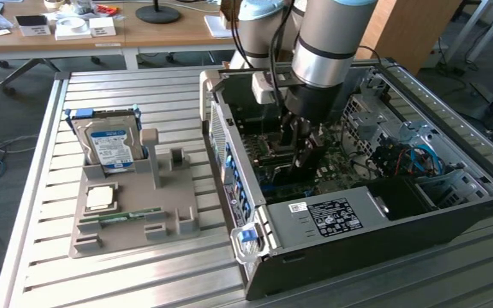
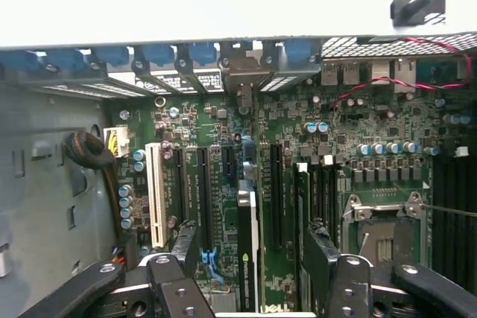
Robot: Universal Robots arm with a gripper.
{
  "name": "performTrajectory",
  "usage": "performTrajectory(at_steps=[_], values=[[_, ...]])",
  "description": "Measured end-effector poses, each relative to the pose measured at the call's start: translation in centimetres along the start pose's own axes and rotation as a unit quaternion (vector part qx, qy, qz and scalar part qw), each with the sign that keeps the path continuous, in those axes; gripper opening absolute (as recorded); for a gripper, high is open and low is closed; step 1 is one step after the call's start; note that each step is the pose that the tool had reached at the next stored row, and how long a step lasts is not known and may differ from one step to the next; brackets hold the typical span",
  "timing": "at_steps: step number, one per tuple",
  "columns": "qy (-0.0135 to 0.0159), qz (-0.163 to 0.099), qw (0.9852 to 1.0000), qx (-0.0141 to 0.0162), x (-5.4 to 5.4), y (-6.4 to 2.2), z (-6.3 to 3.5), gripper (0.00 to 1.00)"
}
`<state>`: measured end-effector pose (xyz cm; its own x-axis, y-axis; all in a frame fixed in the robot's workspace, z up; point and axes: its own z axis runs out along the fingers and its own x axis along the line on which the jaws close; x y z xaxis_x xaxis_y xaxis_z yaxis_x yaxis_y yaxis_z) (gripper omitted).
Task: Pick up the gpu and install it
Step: 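Insert the gpu into the slot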
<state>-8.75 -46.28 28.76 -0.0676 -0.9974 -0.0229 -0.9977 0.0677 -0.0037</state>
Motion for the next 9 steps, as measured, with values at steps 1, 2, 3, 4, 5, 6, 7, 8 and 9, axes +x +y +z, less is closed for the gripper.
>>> performTrajectory(at_steps=[1, 2, 3, 4, 5, 6, 7, 8, 9], values=[[0.0000, 0.000, 1.0000, 0.0000, 0.00, 0.00, -0.20, 0.69], [0.0000, 0.000, 1.0000, 0.0000, -0.01, 0.00, -0.39, 0.69], [0.0000, 0.000, 1.0000, 0.0000, -0.01, 0.00, -0.53, 0.69], [0.0000, 0.000, 1.0000, 0.0000, -0.02, 0.00, -0.64, 0.69], [0.0000, 0.000, 1.0000, 0.0000, -0.02, 0.00, -0.75, 0.69], [0.0000, 0.000, 1.0000, 0.0000, -0.02, 0.00, -0.86, 0.69], [0.0000, 0.000, 1.0000, 0.0000, -0.02, 0.00, -0.98, 0.69], [0.0000, 0.000, 1.0000, 0.0000, -0.03, 0.00, -1.10, 0.69], [0.0000, 0.000, 1.0000, 0.0000, -0.03, 0.00, -1.20, 0.69]])
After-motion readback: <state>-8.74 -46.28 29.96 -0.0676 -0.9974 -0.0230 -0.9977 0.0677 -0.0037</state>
